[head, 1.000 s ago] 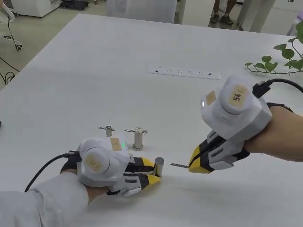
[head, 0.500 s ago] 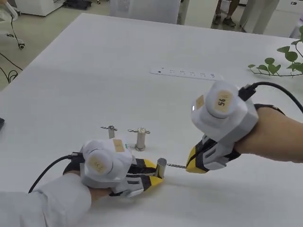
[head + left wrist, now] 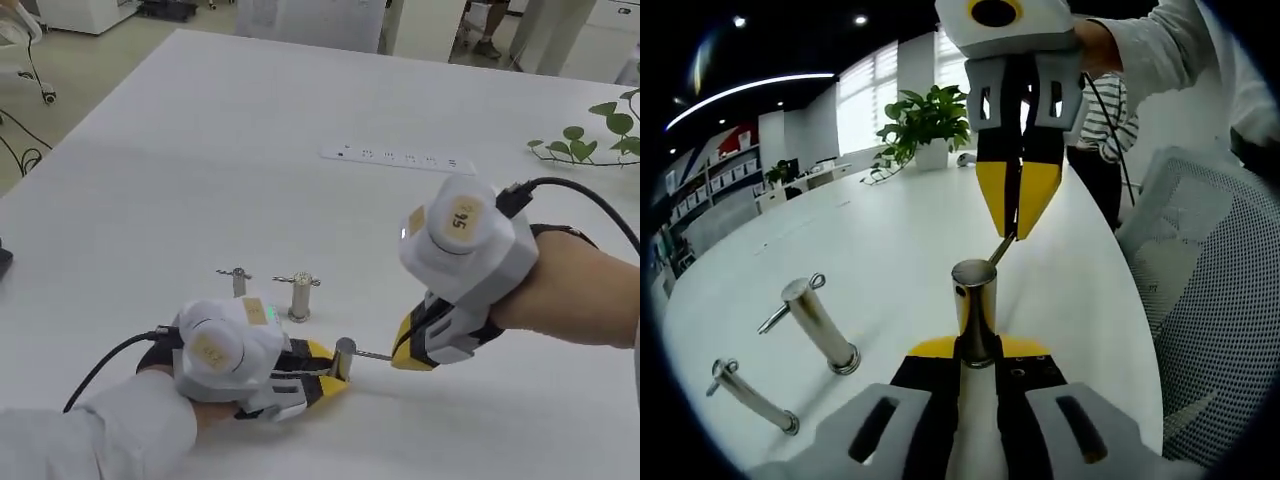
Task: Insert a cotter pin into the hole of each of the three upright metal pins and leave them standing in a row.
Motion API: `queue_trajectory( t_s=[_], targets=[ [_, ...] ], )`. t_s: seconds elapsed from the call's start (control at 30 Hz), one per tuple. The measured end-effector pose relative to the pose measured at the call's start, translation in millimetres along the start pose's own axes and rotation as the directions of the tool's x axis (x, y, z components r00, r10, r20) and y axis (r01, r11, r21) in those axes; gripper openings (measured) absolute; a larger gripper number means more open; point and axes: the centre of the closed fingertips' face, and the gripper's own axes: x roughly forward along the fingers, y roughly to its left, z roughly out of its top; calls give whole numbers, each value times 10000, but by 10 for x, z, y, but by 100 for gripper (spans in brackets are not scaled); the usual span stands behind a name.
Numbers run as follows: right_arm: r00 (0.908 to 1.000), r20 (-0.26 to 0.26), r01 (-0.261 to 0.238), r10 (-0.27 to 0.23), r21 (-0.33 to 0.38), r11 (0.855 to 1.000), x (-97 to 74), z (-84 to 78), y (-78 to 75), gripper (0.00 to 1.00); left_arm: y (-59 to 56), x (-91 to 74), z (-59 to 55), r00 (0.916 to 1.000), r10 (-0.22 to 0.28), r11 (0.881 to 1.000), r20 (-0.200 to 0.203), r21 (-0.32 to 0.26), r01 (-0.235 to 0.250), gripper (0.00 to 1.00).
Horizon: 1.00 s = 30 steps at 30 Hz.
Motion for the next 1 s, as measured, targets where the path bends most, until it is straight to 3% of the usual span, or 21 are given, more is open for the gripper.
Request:
queue_trajectory(
  t_s=[0.47,1.0],
  targets=[
    [10000,44,-74,70,976,9952,3,15,19,4,7,1,-8,9999,94,10000,-46,-1,-94,11],
    [9999,148,-27,11,1061,9943,22,91,25,4,21,8,-10,9999,112,9999,-45,-43,-112,11]
  ],
)
